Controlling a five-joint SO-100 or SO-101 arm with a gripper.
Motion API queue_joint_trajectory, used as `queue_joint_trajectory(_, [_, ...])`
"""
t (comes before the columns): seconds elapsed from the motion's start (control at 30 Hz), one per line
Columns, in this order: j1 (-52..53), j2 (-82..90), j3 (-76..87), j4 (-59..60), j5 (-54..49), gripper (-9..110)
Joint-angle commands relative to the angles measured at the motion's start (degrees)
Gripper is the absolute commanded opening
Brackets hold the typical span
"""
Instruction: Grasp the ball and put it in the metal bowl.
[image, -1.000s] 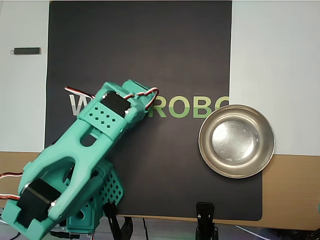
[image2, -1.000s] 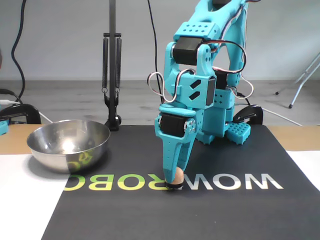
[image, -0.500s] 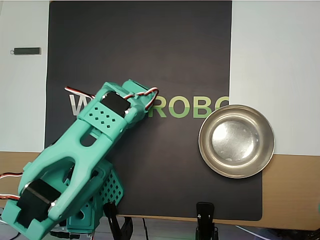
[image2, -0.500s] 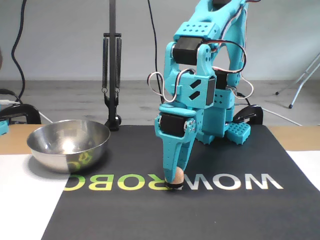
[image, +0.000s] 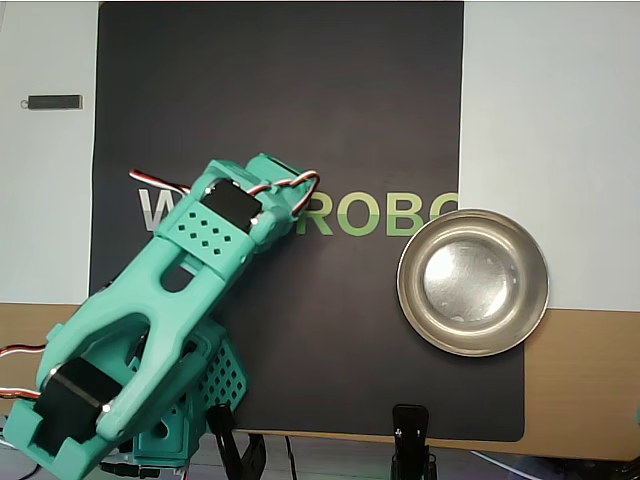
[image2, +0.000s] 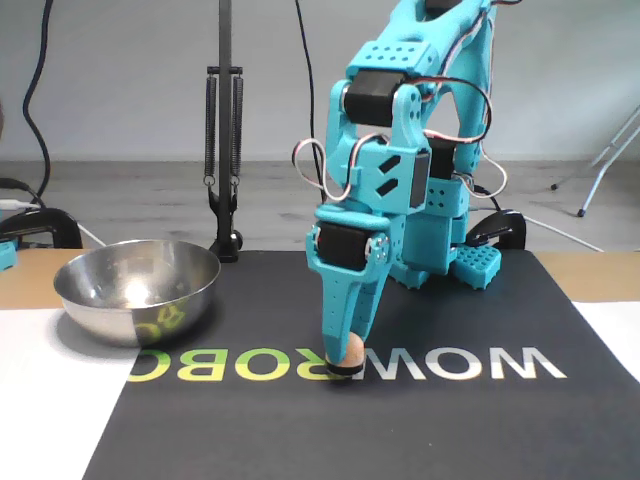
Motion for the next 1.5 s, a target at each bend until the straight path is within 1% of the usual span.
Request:
queue_joint_trajectory(0.0, [0.26,0.88,-2.99,0.18,0.35,33])
queue_joint_trajectory(0.07, [0.26,0.88,-3.43,0.97,0.35,33])
queue_joint_trajectory(0.3, [1.41,0.88,-10.11,9.67,0.09,33])
queue_joint_trajectory(1.1, [3.34,0.79,-27.25,26.98,-0.09,33])
queue_joint_trajectory(1.27, [4.83,0.35,-30.32,29.27,-0.09,33])
queue_joint_trajectory(1.47, [7.56,0.18,-31.82,29.09,-0.18,33])
